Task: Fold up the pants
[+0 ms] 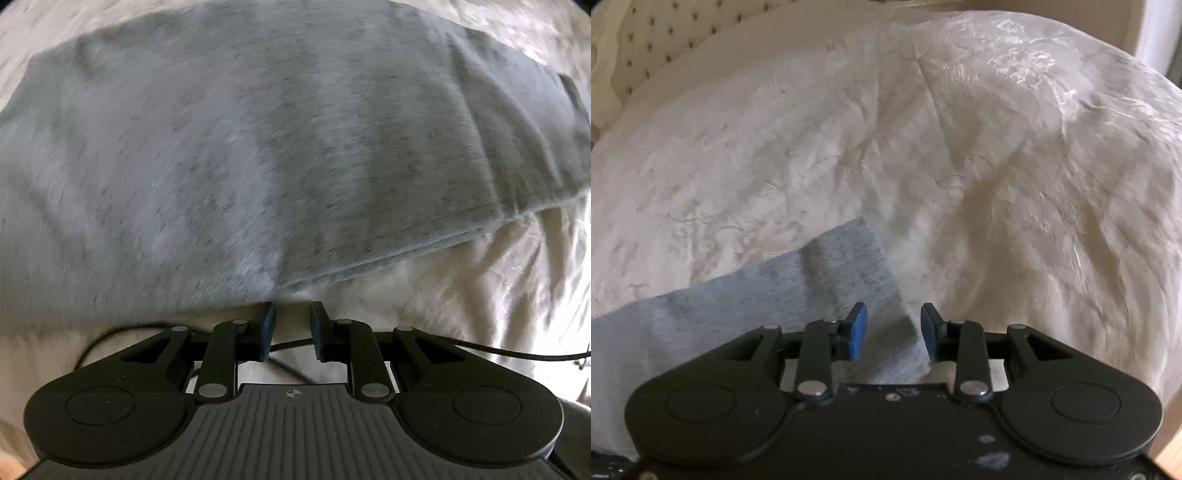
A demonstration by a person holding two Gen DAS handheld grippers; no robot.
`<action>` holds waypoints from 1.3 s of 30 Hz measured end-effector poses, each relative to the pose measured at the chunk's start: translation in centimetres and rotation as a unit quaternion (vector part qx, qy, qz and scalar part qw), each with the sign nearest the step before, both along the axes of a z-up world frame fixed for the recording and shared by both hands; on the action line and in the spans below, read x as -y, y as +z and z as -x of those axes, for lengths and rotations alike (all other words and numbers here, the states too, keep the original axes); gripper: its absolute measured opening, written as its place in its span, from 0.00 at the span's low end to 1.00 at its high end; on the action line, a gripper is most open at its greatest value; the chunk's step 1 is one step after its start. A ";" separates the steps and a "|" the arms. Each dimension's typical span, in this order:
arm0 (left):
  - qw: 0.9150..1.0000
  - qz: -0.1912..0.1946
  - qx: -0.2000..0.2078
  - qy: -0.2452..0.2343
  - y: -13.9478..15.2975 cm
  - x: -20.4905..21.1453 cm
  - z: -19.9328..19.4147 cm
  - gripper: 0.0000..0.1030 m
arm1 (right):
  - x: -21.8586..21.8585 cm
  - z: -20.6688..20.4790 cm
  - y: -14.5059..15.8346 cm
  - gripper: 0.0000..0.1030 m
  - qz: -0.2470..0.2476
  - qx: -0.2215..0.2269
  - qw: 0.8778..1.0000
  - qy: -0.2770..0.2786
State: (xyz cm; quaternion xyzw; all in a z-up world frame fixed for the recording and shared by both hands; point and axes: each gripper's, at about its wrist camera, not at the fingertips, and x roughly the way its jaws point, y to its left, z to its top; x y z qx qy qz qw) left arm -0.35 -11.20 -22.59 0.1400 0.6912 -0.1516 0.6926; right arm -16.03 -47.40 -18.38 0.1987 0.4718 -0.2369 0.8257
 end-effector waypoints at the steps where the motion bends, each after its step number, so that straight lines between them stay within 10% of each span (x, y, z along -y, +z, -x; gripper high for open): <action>1: 1.000 0.001 0.000 0.009 0.1 -0.2 0.0 0.20 | 0.4 -0.3 -0.3 0.36 -0.003 0.000 1.000 0.007; 20: 0.999 0.031 0.045 -0.003 6.0 3.0 -1.1 0.20 | 5.3 0.1 -6.5 0.52 -0.228 0.030 0.973 0.023; 22: 0.998 0.036 0.045 -0.002 5.9 3.9 -2.2 0.20 | 5.5 0.0 -6.5 0.43 -0.254 0.033 0.967 0.013; 23: 0.998 0.038 0.044 -0.001 5.8 4.3 -2.8 0.20 | 5.5 0.1 -6.5 0.12 -0.261 0.034 0.965 0.013; 25: 0.998 0.042 0.044 -0.001 5.5 5.5 -3.7 0.20 | 5.2 0.1 -6.3 0.11 -0.270 0.031 0.962 0.018; 39: 0.996 0.050 0.069 -0.008 2.1 13.8 -10.0 0.20 | 1.5 2.3 4.0 0.10 -0.212 0.117 0.970 0.011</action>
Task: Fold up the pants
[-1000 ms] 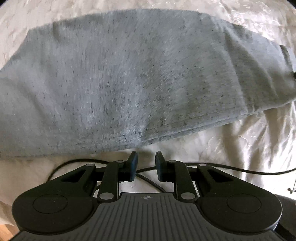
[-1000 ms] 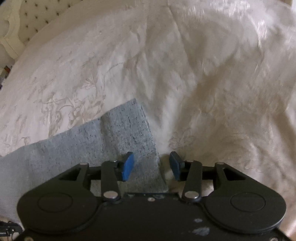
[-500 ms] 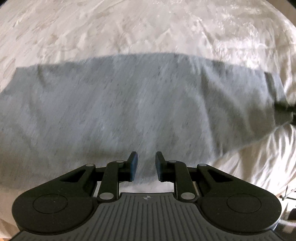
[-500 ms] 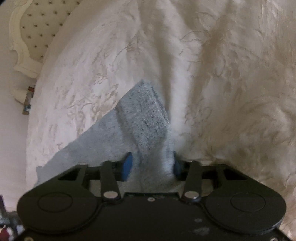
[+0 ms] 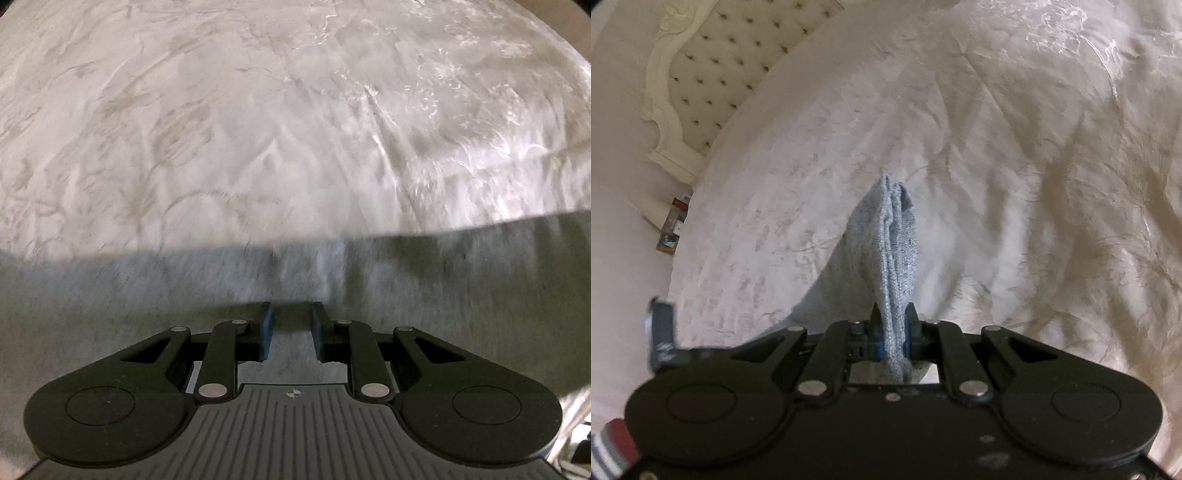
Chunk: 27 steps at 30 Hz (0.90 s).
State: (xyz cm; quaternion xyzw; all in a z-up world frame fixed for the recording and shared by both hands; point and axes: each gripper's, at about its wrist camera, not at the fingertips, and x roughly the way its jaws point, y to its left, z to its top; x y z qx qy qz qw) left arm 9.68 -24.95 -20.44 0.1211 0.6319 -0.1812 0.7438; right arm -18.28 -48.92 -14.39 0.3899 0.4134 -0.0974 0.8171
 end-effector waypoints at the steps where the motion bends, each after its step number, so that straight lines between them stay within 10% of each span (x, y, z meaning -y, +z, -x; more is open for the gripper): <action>1: 1.000 -0.008 -0.002 -0.002 -0.4 0.4 -0.2 0.20 | -0.2 -0.1 0.3 0.10 0.001 0.001 1.000 0.000; 17: 0.995 -0.014 -0.017 -0.099 -0.5 -2.0 10.5 0.21 | -2.6 -1.7 4.0 0.11 0.002 0.028 1.000 0.003; 27: 0.998 0.038 -0.032 -0.047 2.1 -10.0 11.1 0.21 | -8.1 -3.5 6.9 0.11 0.041 0.040 0.998 0.023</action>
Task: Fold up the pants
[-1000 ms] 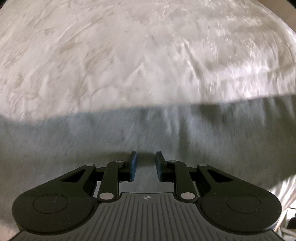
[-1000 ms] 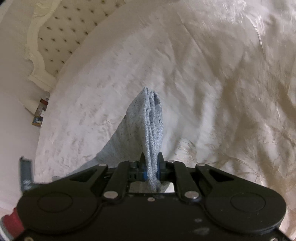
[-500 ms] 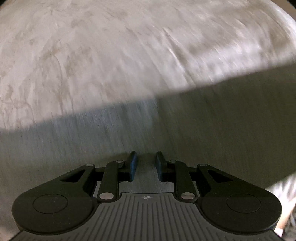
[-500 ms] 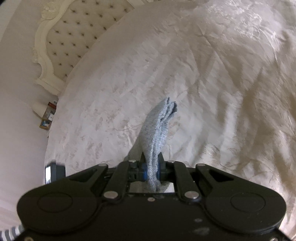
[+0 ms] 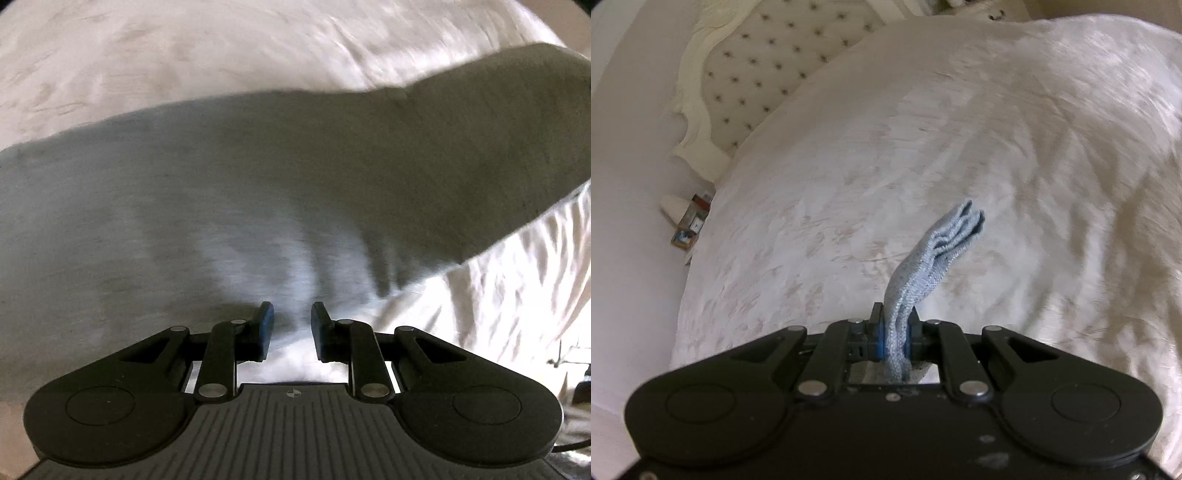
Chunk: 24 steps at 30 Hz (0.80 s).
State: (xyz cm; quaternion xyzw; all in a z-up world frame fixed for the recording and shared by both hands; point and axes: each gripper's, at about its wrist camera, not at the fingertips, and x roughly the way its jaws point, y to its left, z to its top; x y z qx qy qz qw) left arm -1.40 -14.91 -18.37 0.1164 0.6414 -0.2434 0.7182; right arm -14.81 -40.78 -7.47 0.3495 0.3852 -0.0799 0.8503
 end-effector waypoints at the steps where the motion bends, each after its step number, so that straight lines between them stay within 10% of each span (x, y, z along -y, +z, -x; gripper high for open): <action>1: 1.000 0.003 0.002 0.007 0.3 -1.0 -0.4 0.21 | -1.0 -0.4 0.5 0.11 0.005 0.003 1.000 0.006; 10: 0.995 0.004 0.023 0.092 1.8 -11.4 -4.5 0.21 | -14.5 -5.2 2.8 0.12 0.028 0.023 0.994 0.104; 24: 0.992 -0.005 0.014 0.124 1.6 -23.4 -6.2 0.21 | -36.7 -10.1 -8.7 0.19 0.135 -0.080 0.950 0.271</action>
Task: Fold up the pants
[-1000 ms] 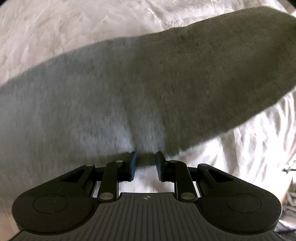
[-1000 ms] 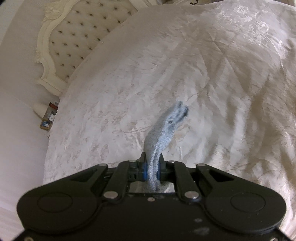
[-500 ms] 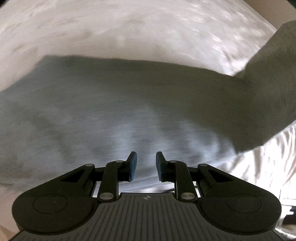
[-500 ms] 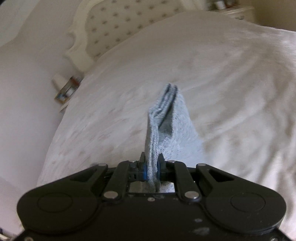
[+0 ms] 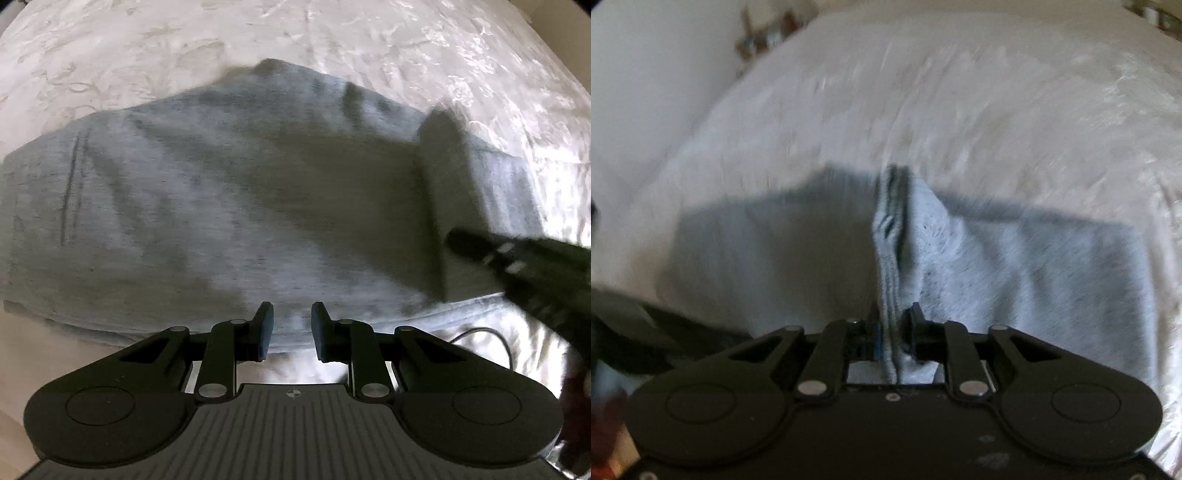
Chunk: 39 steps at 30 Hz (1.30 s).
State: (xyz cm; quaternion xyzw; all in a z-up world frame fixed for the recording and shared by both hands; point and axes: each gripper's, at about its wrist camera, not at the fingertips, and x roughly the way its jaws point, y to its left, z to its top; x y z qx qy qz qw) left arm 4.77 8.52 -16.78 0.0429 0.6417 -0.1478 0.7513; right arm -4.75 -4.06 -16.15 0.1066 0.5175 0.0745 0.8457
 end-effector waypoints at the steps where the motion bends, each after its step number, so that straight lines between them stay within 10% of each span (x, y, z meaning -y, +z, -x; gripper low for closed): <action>1: 1.000 0.001 0.001 0.000 0.0 -0.3 -0.2 0.21 | -0.7 0.0 -0.6 0.21 0.000 -0.008 1.000 0.009; 10: 0.999 0.024 0.026 -0.007 1.1 0.0 -1.7 0.21 | -0.4 2.0 1.9 0.29 -0.038 0.016 0.999 -0.006; 23: 0.999 -0.005 0.001 -0.045 -2.4 7.9 -0.5 0.21 | 13.1 2.0 -0.6 0.15 0.008 -0.022 0.986 -0.166; 39: 0.996 -0.028 -0.012 0.086 -2.9 2.3 2.1 0.30 | 18.5 1.8 -6.7 0.07 -0.011 -0.076 0.982 -0.173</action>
